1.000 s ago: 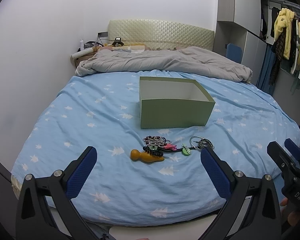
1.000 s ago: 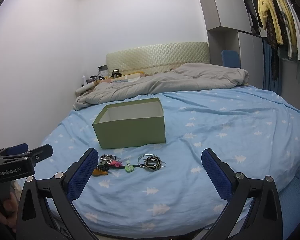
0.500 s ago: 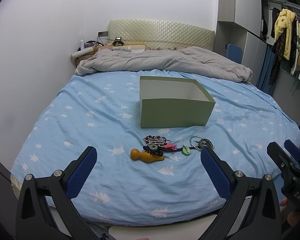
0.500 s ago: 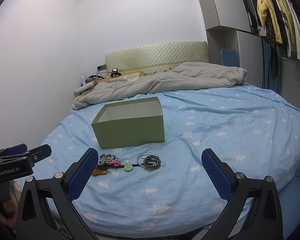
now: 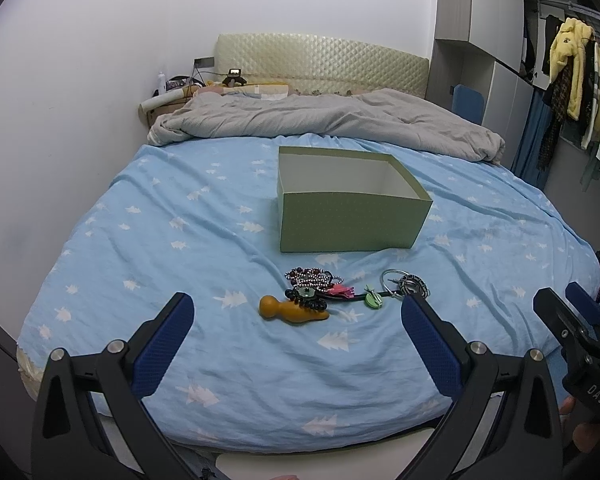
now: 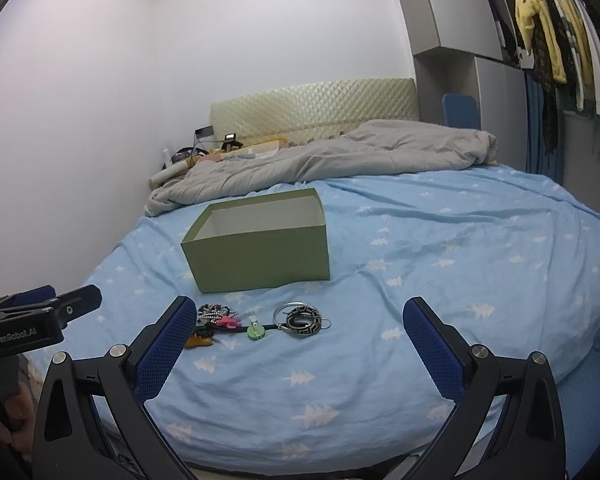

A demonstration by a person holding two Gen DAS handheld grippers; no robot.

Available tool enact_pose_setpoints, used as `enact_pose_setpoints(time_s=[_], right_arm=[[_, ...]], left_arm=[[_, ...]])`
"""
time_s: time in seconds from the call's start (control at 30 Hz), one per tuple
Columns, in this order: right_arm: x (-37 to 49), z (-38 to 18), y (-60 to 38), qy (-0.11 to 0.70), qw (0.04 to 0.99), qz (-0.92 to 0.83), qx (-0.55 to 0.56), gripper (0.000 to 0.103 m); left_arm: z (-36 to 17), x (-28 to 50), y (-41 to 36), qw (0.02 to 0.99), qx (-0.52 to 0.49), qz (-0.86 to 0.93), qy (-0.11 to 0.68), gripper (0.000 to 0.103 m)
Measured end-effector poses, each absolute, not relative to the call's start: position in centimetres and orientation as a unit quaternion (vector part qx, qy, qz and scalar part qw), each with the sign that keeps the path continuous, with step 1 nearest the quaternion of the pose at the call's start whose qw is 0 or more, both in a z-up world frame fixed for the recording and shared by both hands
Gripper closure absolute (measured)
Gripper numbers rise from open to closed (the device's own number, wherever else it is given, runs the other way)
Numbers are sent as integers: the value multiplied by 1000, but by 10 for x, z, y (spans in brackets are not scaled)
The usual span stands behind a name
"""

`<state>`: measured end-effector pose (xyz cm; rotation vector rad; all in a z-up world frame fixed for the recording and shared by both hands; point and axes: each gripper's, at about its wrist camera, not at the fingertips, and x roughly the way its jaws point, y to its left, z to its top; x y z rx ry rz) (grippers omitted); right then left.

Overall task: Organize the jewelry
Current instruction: 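Grasp the black coiled hair tie with the left tool while the right tool grasps the patterned bangle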

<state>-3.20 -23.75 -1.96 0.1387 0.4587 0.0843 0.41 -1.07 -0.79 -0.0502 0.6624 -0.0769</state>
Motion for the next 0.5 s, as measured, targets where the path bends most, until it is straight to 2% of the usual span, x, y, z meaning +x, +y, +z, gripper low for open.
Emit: enact_pose_setpoints(time_s=[0.43,0.5], right_arm=[[-1,-45,-246,263,960,22,91,0],[5,-51,-250,270,957,21,99,10]], left_arm=[[-39,40,-9,924,-35,-60,376,0],[-45,47,-9,920,-45,-70,383,0]])
